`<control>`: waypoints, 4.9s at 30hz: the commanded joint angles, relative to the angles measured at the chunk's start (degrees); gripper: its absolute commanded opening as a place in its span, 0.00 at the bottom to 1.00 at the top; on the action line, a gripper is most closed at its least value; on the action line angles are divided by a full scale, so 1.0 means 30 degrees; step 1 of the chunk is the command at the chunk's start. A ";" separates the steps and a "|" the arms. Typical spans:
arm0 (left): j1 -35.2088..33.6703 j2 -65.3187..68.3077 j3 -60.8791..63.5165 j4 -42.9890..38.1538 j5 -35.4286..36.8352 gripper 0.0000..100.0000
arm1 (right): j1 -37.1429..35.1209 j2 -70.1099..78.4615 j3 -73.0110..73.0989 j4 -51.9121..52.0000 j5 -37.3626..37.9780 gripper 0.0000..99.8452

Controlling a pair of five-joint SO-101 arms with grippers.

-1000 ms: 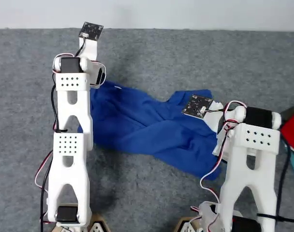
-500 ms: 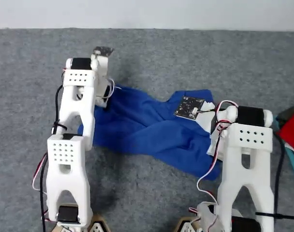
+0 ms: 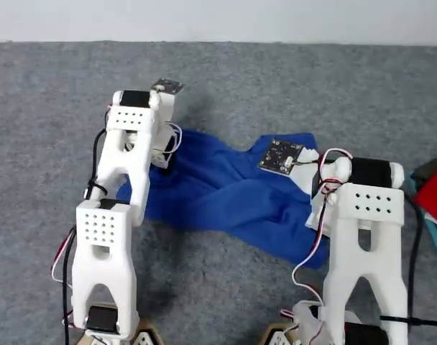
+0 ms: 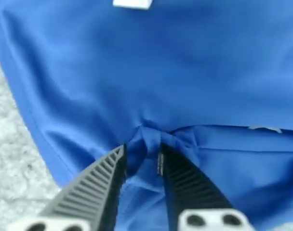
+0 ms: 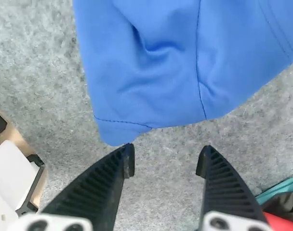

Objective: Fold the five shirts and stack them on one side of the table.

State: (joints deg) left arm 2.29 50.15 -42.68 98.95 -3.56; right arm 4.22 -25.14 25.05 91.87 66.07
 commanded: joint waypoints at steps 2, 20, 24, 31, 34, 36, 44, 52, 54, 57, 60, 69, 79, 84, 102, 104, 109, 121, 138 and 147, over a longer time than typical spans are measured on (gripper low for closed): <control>0.0029 -0.0059 -0.0425 0.0527 -0.0205 0.01 | -0.0015 -0.0542 -0.0117 -0.0161 -0.0147 0.22; -0.1231 -0.0381 -0.7106 0.0527 0.1758 0.01 | 0.0015 -0.0542 -0.0117 0.0015 -0.0176 0.22; -0.1993 0.0469 -0.8044 0.0147 0.1729 0.01 | 0.0044 -0.0571 -0.0117 0.0044 -0.0176 0.22; -0.1963 -0.0059 -0.6432 0.0645 0.1788 0.04 | -0.0015 -0.0571 -0.0117 0.0044 -0.0176 0.22; -0.1319 -0.2520 -0.3736 0.0645 0.1788 0.15 | -0.0015 -0.0571 -0.0117 0.0015 -0.0176 0.22; -0.0733 -0.4396 -0.1158 0.0615 0.1788 0.21 | -0.0015 -0.0571 -0.0117 0.0015 -0.0176 0.22; 0.0059 -0.5714 0.5172 -0.0234 0.1670 0.21 | 0.0044 -0.0571 -0.0117 0.0044 -0.0176 0.22; -0.0352 -0.1582 0.1040 -0.0850 0.0996 0.06 | 0.0044 -0.0571 -0.0117 0.0484 -0.0176 0.22; -0.0176 -0.0615 -0.0923 -0.0264 0.0088 0.02 | 0.0044 -0.0571 -0.0117 0.0484 -0.0176 0.22; 0.0029 0.0703 -0.3414 0.0586 -0.0674 0.01 | 0.0044 -0.0571 -0.0117 0.0484 -0.0176 0.22; -0.0029 0.1377 -0.4586 0.0557 -0.0850 0.01 | 0.0044 -0.0571 -0.0117 0.0484 -0.0176 0.22; 0.0029 -0.1407 -0.5143 0.0557 -0.0733 0.01 | 0.0044 -0.0571 -0.0117 0.0454 -0.0176 0.22; -0.0147 -0.4894 -0.4967 0.0117 -0.0733 0.01 | 0.0015 -0.0571 -0.0117 0.0337 -0.0176 0.22; -0.0703 -0.3136 -0.4821 -0.1700 -0.0322 0.01 | 0.0044 -0.0571 -0.0117 0.0484 -0.0176 0.22; -0.1084 -0.0117 -0.7165 -0.0879 0.2227 0.18 | -0.0337 -0.0425 -0.0322 -0.1392 -0.3165 0.23; -0.1670 -0.0117 -0.8747 0.0234 0.2198 0.18 | -0.1040 -0.0220 -0.0234 -0.2593 -0.4601 0.27; -0.3546 -0.1875 -0.9011 0.0674 0.2168 0.15 | -0.2974 0.1832 -0.0938 -0.4938 -0.7795 0.39; -0.3956 -1.2366 0.5670 0.0615 0.2227 0.14 | -0.2769 1.0886 -0.8029 -0.5055 -0.7795 0.30; -0.3985 -1.6996 1.3143 0.0586 0.2110 0.14 | -0.2183 1.6806 -1.2601 -0.5172 -0.5363 0.30; -0.3927 -1.7055 1.3143 0.0586 0.2198 0.14 | -0.2183 1.9414 -1.5238 -0.5172 -0.5363 0.30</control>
State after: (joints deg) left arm -9.32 1.80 -3.03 98.95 2.42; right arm -2.90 32.62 -16.18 77.10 49.36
